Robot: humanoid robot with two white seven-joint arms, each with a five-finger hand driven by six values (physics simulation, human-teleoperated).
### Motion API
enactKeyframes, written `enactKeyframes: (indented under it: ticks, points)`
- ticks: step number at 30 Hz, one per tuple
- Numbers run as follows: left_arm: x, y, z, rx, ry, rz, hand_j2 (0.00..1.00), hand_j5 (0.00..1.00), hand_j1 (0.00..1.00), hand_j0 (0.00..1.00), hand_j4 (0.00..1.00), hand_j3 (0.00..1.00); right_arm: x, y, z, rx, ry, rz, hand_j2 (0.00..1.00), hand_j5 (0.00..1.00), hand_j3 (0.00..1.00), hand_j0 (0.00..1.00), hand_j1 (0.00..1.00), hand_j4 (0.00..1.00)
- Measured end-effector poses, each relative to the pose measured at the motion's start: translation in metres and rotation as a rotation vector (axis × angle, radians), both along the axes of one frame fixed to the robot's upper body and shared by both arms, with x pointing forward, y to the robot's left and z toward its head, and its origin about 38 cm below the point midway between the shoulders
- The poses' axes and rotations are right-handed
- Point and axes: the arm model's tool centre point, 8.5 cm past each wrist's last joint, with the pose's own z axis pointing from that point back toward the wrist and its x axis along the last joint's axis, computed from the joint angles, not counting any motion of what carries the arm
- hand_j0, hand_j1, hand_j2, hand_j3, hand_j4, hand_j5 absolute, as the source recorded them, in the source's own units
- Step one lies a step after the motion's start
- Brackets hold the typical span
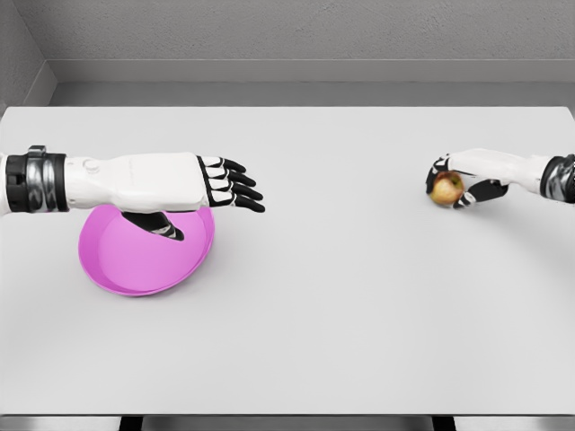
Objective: Put the apple on the plate with both arms
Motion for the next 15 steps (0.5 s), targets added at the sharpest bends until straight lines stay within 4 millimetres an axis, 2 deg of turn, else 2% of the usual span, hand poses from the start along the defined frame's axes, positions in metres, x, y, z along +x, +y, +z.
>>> enactKeyframes:
  ticks: [4, 7, 10, 13, 15]
  points:
    - [0.000, 0.000, 0.000, 0.001, 0.001, 0.000, 1.00, 1.00, 1.00, 1.00, 1.00, 1.00, 0.012, 0.040, 0.014, 0.044, -0.050, 0.079, 0.36, 0.36, 0.36, 0.36, 0.36, 0.36]
    - [0.000, 0.000, 0.000, 0.001, 0.001, 0.000, 1.00, 1.00, 1.00, 1.00, 1.00, 1.00, 0.015, 0.089, 0.027, 0.065, -0.089, 0.194, 0.36, 0.36, 0.36, 0.36, 0.36, 0.36]
    - [0.000, 0.000, 0.000, 0.001, 0.001, 0.000, 1.00, 1.00, 1.00, 1.00, 1.00, 1.00, 0.006, 0.138, 0.029, 0.085, -0.107, 0.316, 0.36, 0.36, 0.36, 0.36, 0.36, 0.36]
    - [0.000, 0.000, 0.000, 0.001, 0.000, 0.000, 1.00, 1.00, 1.00, 1.00, 1.00, 1.00, -0.003, 0.166, 0.033, 0.094, -0.124, 0.395, 0.36, 0.36, 0.36, 0.36, 0.36, 0.36]
    - [0.000, 0.000, 0.000, 0.001, 0.000, 0.000, 1.00, 1.00, 1.00, 1.00, 1.00, 1.00, -0.008, 0.177, 0.034, 0.094, -0.128, 0.428, 0.37, 0.37, 0.37, 0.37, 0.37, 0.37]
